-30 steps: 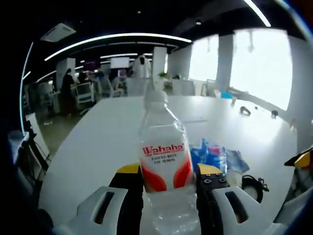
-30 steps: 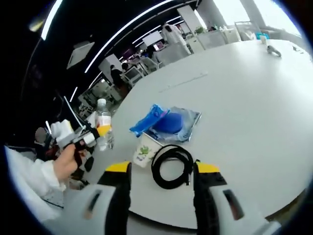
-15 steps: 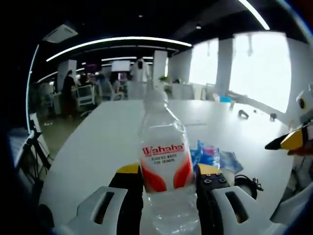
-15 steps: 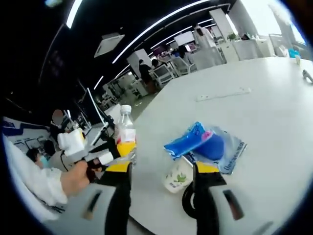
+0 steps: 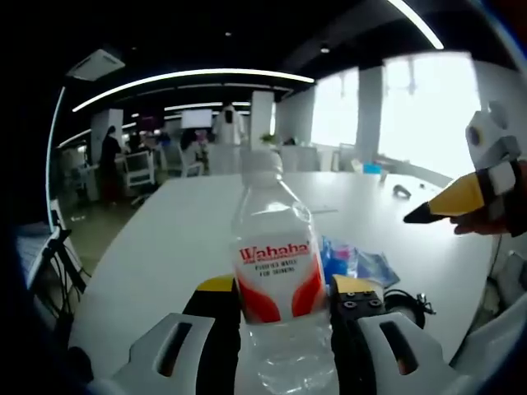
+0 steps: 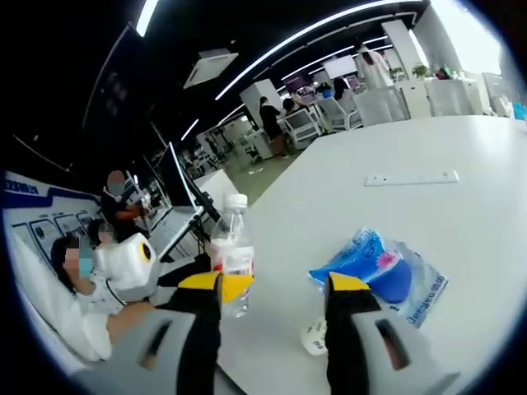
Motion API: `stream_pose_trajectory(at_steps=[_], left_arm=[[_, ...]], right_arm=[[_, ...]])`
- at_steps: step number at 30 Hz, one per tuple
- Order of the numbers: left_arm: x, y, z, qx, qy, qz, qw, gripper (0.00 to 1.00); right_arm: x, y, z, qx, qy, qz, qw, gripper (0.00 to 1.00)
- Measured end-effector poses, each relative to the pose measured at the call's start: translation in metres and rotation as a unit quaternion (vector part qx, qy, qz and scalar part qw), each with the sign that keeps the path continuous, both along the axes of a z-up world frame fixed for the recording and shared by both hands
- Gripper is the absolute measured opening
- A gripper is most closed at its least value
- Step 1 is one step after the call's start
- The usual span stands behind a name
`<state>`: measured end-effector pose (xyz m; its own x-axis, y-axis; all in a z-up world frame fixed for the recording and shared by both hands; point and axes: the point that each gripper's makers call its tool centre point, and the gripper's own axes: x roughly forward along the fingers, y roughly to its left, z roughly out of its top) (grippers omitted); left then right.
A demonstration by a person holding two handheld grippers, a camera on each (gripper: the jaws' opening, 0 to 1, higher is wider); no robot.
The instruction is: Arrange the tabletop items into an orderly group along one side of the table until the central work area is clear of visible clutter.
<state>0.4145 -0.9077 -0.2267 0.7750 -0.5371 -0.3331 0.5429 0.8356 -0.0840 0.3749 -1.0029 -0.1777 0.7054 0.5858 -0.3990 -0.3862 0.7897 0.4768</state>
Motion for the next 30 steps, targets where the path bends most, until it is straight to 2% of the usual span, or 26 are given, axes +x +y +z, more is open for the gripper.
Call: stream_pose_trajectory(at_steps=[10,12,19,23,26,30], left_arm=[[-0.009,-0.009,0.009,-0.019,-0.009,-0.024,0.9995,0.38],[-0.012,-0.009,0.006,-0.012,-0.006,-0.023,0.9996,0.38],[-0.014,-0.002,0.008,-0.013,-0.009,-0.020,0.9997,0.38],[-0.015,-0.003,0.010,-0.015,-0.013,-0.025,0.9995,0.38],[-0.020,-0.006,0.010,-0.017,-0.013,-0.032,0.9992,0.39],[-0.024,-0.008,0.007,-0.017,-0.010,-0.037,0.9991,0.39]], right_arm=[[0.029,0.021,0.015,0.006,-0.011,0.039,0.9992,0.47],[0.033,0.023,0.017,0.008,-0.013,0.038,0.9991,0.48],[0.035,0.035,0.017,0.021,-0.008,0.041,0.9989,0.48],[0.036,0.046,0.016,0.021,-0.008,0.055,0.9982,0.48],[0.039,0.059,0.021,0.035,-0.008,0.071,0.9968,0.48],[0.045,0.069,0.023,0.027,-0.014,0.081,0.9963,0.48]])
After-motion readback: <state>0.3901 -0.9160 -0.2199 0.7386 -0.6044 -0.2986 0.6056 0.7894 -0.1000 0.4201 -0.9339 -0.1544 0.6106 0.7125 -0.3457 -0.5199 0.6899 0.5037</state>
